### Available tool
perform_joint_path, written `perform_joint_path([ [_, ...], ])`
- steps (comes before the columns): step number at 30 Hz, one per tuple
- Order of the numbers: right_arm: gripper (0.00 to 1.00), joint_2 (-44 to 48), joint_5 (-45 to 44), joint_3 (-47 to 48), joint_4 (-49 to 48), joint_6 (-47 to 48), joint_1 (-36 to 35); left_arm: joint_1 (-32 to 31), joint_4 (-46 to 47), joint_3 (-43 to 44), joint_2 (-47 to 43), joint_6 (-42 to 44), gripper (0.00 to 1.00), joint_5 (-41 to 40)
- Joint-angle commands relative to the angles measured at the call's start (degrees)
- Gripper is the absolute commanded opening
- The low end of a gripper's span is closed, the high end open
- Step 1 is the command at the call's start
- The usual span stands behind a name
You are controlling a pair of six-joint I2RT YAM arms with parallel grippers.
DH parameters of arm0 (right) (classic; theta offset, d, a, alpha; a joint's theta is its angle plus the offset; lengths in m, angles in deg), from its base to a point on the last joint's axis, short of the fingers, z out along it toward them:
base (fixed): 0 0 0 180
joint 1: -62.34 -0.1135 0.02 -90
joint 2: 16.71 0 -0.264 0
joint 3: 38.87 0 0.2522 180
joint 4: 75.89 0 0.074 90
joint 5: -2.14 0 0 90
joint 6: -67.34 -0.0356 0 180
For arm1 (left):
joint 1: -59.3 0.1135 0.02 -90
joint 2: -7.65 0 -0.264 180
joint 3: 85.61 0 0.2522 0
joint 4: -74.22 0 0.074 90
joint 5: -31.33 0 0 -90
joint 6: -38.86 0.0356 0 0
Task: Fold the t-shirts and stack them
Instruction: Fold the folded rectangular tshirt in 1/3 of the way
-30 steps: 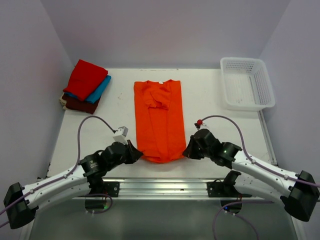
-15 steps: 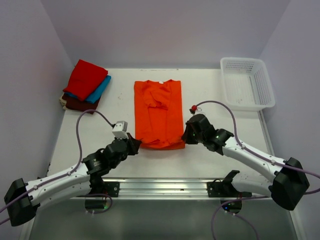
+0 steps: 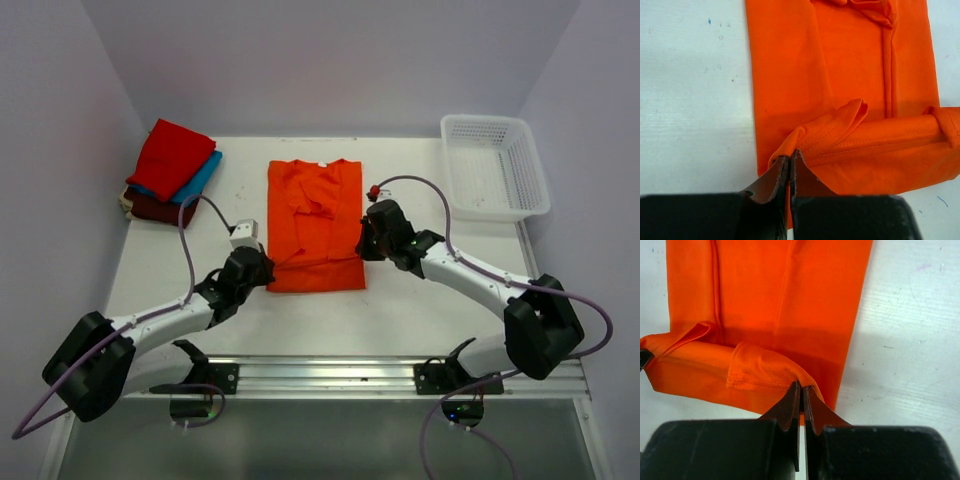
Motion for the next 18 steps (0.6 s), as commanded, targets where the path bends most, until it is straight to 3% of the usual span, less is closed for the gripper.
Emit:
perform_joint_path([
  [1,0.0,-1.81,0.61,3.4,-3.66,1.95,1.24,2.31,8.9,3.66,3.0,2.68,0.0,3.48],
  [18,0.0,-6.74,1.66,6.38,-5.95,2.48,2.91,7.23,13.66,6.03,7.57,4.7,0.0,9.02],
])
